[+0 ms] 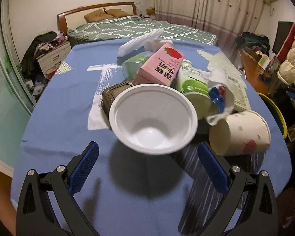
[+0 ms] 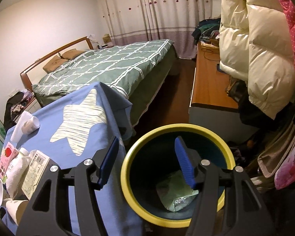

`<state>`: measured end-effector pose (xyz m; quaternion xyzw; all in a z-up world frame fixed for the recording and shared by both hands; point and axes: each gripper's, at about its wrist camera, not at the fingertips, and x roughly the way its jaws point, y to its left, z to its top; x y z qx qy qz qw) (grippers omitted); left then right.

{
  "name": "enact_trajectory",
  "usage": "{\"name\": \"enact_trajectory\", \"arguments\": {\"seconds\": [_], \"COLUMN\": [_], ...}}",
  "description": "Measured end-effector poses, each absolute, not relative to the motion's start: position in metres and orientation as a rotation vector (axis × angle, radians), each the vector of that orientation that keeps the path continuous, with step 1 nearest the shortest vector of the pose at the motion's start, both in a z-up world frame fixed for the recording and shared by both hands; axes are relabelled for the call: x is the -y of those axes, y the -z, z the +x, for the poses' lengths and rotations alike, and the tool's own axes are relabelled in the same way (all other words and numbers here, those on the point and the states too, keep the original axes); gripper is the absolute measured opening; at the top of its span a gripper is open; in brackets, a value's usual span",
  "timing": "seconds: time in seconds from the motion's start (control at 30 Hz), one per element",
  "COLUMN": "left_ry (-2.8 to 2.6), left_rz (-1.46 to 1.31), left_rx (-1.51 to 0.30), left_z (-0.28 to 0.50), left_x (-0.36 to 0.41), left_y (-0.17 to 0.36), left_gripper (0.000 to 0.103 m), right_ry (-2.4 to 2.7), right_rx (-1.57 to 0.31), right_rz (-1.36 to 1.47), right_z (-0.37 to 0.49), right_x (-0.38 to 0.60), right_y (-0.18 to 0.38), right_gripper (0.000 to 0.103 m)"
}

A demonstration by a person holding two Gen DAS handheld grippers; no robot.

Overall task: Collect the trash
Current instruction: 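Grasp the white plastic bowl with the left tool and drop it into the bin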

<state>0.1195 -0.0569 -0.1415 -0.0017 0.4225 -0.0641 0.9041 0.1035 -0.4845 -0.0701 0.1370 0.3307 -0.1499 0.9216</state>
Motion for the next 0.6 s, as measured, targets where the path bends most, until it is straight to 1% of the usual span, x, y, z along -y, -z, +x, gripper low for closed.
{"name": "enact_trajectory", "arguments": {"seconds": [0.27,0.37,0.47,0.6], "left_ry": [0.111,0.105,0.112,0.114], "left_rz": [0.013,0.020,0.013,0.034], "left_rx": [-0.896,-0.886,-0.878,-0.854], "left_z": [0.146,0.151,0.154,0.147], "left_x": [0.064,0.065,0.065,0.065], "left_y": [0.155,0.156,0.156,0.152], "left_gripper": [0.095,0.089,0.079,0.078], "right_ry": [0.305,0.309,0.306,0.293], "right_rx": [-0.686,-0.687,-0.689,-0.693], "right_rz": [0.297,0.306,0.310,0.313], "right_z": [0.102,0.101,0.100,0.100], "right_x": [0.485,0.489,0.489,0.487], "right_y": [0.075,0.077,0.078,0.079], "right_gripper": [0.058,0.058,0.058,0.058]}}
